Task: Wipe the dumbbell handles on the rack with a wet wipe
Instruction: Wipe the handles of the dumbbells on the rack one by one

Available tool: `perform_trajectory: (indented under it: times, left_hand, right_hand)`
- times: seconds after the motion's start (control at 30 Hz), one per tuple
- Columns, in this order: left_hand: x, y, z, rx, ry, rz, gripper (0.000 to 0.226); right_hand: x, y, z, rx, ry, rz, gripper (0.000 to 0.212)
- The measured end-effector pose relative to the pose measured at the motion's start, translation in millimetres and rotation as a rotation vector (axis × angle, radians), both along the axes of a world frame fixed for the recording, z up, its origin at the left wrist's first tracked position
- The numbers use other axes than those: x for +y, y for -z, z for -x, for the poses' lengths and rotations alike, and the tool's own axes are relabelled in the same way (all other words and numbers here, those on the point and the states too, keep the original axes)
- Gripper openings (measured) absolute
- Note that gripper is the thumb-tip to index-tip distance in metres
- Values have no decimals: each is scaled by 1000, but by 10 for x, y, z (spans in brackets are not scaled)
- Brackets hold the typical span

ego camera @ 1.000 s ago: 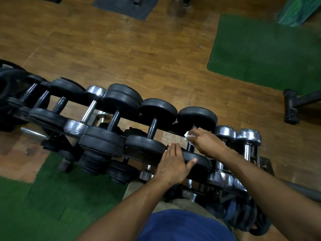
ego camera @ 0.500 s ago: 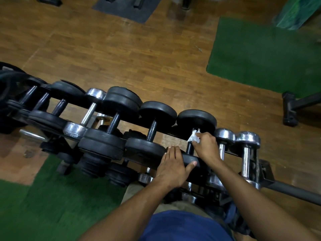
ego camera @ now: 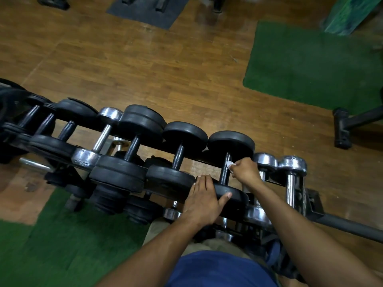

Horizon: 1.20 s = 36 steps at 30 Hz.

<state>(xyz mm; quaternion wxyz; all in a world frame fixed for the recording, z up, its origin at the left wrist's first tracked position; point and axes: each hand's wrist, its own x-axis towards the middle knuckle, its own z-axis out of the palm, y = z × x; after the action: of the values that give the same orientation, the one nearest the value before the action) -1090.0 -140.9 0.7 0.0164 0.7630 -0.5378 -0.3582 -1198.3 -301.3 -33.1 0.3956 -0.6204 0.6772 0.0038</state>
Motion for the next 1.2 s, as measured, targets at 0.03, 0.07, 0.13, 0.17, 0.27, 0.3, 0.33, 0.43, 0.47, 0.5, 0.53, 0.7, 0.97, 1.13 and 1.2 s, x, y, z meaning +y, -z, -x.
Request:
perform_trajectory:
  times: [0.03,0.07,0.13,0.17,0.27,0.3,0.33,0.43,0.47,0.5,0.53,0.7,0.97,1.13,1.2]
  left_hand:
    - [3,2,1,-6,3,6,99]
    - [5,2,3,-11,4,10,98]
    - [9,-3,4,-16,4,12,97]
    - [8,-5,5,-17,4,12,97]
    - [5,4,10,-18,4,11,98]
    - [5,13,9,-17,3,13,99]
    - [8,18,7,-17,0,16,99]
    - [12,17,4,-21,-2,19,99]
    - [13,15,5,-21,-3,21,99]
    - [16,13,8,-22,-5,23,99]
    - [18,13,10,-22,-6,27,100]
    - [15,17,16,-29,-9,40,98]
    - [13,-9,6,-25,-9,33,98]
    - [23,12,8,-20,-9,36,98]
    - [22,19,7,-16,-12,34,98]
  right_hand:
    - [-16,1,18,-37,13,-20,30]
    - [-32,-10,25,-67,35,-34,27]
    - [-57,-22,23,-92,47,-40,22]
    - [-62,-22,25,-88,28,-48,21]
    - [-53,-31,74,-31,-72,-180,17]
    - [-36,-18,99,-24,-104,-240,15]
    - [-16,-1,121,-33,-123,-294,13]
    - [26,53,151,-83,-100,-341,9]
    - [27,62,148,-89,-94,-338,9]
    - [26,71,143,-89,-99,-337,10]
    - [24,77,148,-83,-118,-338,10]
    - [45,148,283,-109,-270,-386,9]
    - [58,150,278,-221,-216,-584,32]
    - [0,323,254,-511,157,-777,36]
    - [-45,329,190,-590,342,-680,34]
